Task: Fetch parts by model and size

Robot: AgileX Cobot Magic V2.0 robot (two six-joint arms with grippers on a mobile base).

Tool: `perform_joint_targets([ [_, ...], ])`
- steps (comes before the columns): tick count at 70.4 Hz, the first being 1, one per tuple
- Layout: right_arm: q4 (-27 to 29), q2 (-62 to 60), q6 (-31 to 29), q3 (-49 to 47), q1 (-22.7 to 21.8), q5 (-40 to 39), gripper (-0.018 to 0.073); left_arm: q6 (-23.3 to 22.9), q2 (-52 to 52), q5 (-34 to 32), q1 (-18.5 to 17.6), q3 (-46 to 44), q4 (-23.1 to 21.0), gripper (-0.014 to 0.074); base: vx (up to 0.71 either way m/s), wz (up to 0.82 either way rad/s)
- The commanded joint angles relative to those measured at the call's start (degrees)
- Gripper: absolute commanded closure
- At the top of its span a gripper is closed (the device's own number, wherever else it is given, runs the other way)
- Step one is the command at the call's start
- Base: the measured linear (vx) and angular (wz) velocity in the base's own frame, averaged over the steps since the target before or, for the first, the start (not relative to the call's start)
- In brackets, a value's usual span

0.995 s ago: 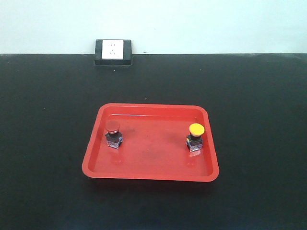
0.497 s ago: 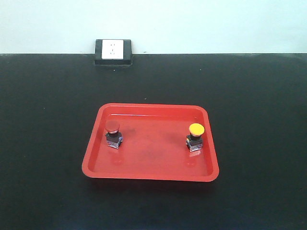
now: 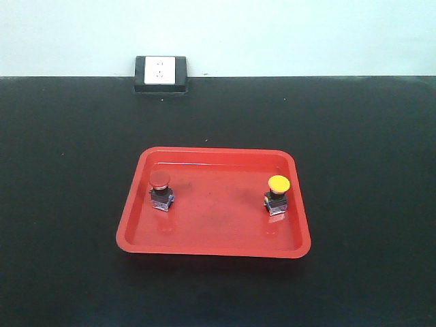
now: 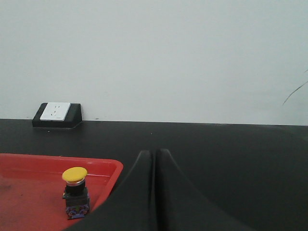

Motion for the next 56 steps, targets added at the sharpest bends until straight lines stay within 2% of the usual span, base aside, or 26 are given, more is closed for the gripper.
perform_joint_targets([
  [1,0.0,-0.5,-0.3,0.4,-0.3,-3.4,0.0569,-0.3,-0.7,-4.4,0.1,-0.7,-0.4,0.0603,0.0,0.0],
  [19,-2.1,-0.5,-0.3,0.4,-0.3,-2.5,0.0569,-0.3,-0.7,-4.4,0.1,-0.7,-0.4,0.0602,0.0,0.0],
  [56,-1.5,-0.5,-0.3,0.4,-0.3,-1.3,0.0569,-0.3,-0.7,-4.4,0.1,-0.7,-0.4,0.0602,0.0,0.0],
])
